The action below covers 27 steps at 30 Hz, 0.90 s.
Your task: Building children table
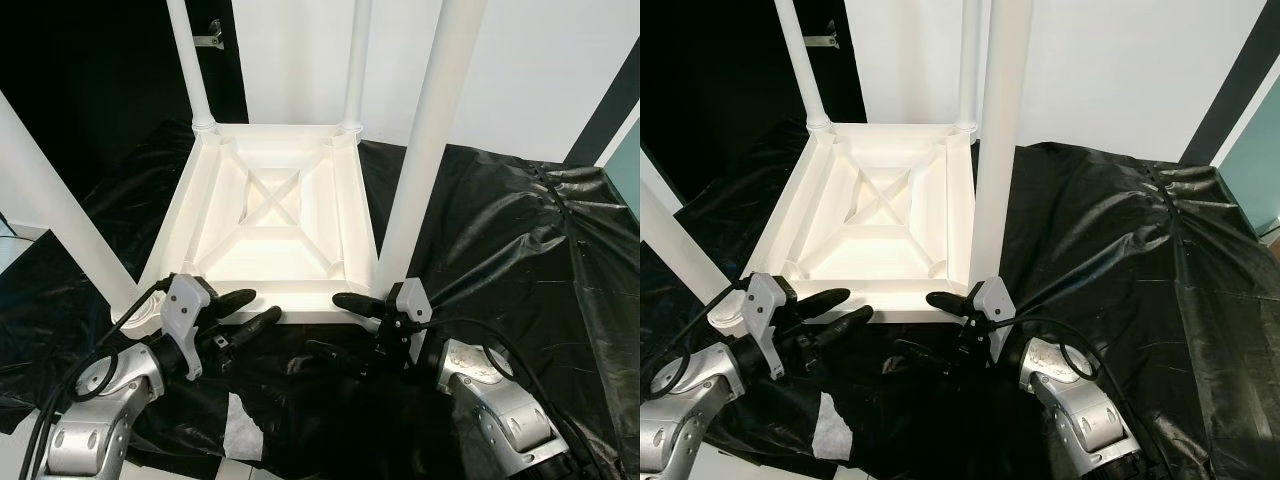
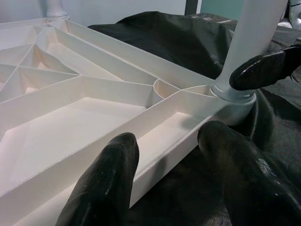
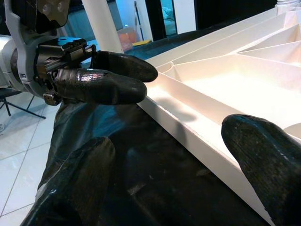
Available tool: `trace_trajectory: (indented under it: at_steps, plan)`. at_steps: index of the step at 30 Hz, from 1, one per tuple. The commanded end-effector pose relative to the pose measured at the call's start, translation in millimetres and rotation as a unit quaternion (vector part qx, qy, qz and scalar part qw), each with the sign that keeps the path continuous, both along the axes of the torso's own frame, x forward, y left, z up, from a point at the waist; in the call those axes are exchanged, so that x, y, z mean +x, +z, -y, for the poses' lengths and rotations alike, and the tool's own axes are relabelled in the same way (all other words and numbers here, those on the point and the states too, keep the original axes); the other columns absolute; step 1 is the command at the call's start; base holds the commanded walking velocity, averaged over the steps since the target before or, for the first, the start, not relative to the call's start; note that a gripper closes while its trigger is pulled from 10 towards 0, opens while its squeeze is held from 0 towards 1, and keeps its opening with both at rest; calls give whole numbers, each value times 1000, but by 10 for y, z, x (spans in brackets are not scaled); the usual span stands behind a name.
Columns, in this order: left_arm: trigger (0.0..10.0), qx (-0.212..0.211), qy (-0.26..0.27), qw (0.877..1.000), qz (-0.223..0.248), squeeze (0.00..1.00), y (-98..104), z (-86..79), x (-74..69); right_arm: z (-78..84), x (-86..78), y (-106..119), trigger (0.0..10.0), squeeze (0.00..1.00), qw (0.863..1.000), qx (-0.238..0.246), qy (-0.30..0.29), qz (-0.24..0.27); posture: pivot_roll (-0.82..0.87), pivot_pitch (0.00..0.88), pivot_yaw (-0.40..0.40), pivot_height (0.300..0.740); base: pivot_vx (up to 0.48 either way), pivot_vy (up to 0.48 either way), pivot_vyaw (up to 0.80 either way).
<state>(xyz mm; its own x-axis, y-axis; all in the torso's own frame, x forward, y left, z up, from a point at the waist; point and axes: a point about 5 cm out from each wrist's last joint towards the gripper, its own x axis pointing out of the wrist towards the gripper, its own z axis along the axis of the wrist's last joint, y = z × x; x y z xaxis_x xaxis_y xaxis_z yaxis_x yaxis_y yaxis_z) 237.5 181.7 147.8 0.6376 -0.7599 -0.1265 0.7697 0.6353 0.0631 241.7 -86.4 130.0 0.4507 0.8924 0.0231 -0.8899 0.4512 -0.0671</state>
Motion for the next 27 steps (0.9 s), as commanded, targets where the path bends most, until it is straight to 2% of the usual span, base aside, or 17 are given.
trace_trajectory:
  at_steps: [1,19,27]
  plan:
    - [10000,-1,-14,1000,-2,0,19,14,-33,12,19,16,10000,0,1000,4,4,-5,67,0,-35,740,0,0,0]
    - [10000,1,-18,1000,-10,0,15,36,-31,-41,30,29,10000,0,1000,-6,12,21,74,0,-37,740,0,0,0]
    - [10000,2,-22,1000,-11,0,20,43,-23,-55,24,25,10000,0,999,-8,19,27,76,0,-36,740,0,0,516]
